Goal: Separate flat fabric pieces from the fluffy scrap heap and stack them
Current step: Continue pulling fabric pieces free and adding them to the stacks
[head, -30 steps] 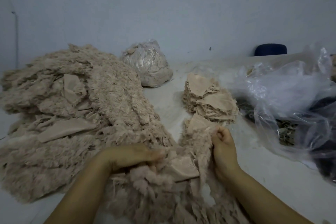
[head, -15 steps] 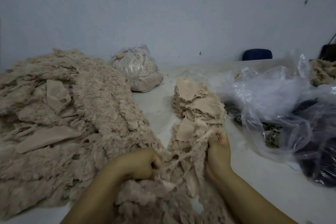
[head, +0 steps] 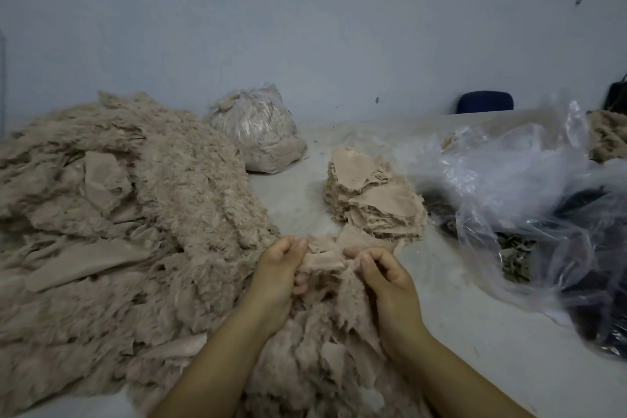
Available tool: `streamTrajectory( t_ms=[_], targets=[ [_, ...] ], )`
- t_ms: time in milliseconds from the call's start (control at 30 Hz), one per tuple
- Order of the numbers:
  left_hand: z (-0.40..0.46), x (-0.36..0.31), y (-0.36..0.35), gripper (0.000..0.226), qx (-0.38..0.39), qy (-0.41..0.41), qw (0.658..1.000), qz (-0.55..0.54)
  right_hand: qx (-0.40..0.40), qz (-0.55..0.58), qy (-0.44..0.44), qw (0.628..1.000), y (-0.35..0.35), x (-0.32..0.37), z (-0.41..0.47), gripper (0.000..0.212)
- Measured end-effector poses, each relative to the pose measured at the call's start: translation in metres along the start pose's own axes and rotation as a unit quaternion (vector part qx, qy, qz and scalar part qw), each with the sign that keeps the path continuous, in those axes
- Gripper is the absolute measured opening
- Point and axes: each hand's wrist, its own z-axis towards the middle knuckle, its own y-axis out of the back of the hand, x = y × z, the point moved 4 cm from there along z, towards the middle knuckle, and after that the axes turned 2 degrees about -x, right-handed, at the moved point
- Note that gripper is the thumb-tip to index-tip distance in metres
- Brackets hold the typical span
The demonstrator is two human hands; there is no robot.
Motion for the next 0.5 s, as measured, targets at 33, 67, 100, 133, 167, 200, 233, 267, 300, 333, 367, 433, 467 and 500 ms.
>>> streamTrajectory(
  t_ms=[33,67,100,133,167,200,233,267,300,333,367,433,467,500],
  targets=[
    [0.001,0.001,0.0,0.019,0.005,-0.006,1.0,0.005,0.007,0.012,-0.013,1.0,-0.002,-0.002,-0.001,0.024],
    [0.002,0.001,0.0,0.021,0.011,-0.014,1.0,0.014,0.012,0.015,-0.017,1.0,-0.003,-0.003,-0.001,0.028],
    [0.001,0.0,0.0,0.022,0.019,-0.025,0.999,0.031,0.016,0.006,-0.019,1.0,-0.004,-0.004,-0.001,0.032],
    [0.001,-0.001,-0.001,0.02,0.032,-0.035,0.998,0.05,0.02,-0.009,-0.022,1.0,-0.004,-0.005,-0.001,0.036],
    [-0.001,-0.003,-0.003,0.018,0.052,-0.039,0.996,0.059,0.029,-0.02,-0.035,0.999,-0.003,-0.007,0.0,0.039],
    [-0.003,-0.003,-0.005,0.023,0.065,-0.044,0.995,0.059,0.046,-0.028,-0.053,0.997,-0.002,-0.009,0.001,0.04],
    [-0.003,-0.002,-0.005,0.031,0.066,-0.044,0.996,0.046,0.073,-0.039,-0.068,0.994,-0.003,-0.01,0.0,0.039],
    [-0.002,-0.002,-0.004,0.033,0.055,-0.045,0.997,0.023,0.104,-0.055,-0.074,0.99,-0.004,-0.01,-0.001,0.033],
    [-0.001,-0.002,-0.003,0.027,0.037,-0.04,0.998,-0.007,0.136,-0.08,-0.068,0.985,-0.006,-0.009,-0.004,0.027],
    [0.0,-0.001,-0.002,0.017,0.019,-0.029,0.999,-0.04,0.17,-0.111,-0.052,0.978,-0.007,-0.008,-0.006,0.025],
    [0.001,-0.001,-0.001,0.01,-0.002,-0.01,0.997,-0.075,0.207,-0.141,-0.036,0.968,-0.01,-0.007,-0.008,0.029],
    [0.0,-0.003,0.003,0.015,-0.046,0.013,0.989,-0.137,0.254,-0.201,-0.006,0.946,-0.014,-0.005,-0.014,0.045],
    [0.001,-0.004,0.006,0.017,-0.06,0.007,0.988,-0.139,0.249,-0.231,0.011,0.941,-0.014,-0.003,-0.015,0.047],
    [0.0,-0.005,0.007,0.016,-0.067,-0.009,0.992,-0.108,0.217,-0.268,0.039,0.938,-0.013,0.001,-0.013,0.045]
  ],
)
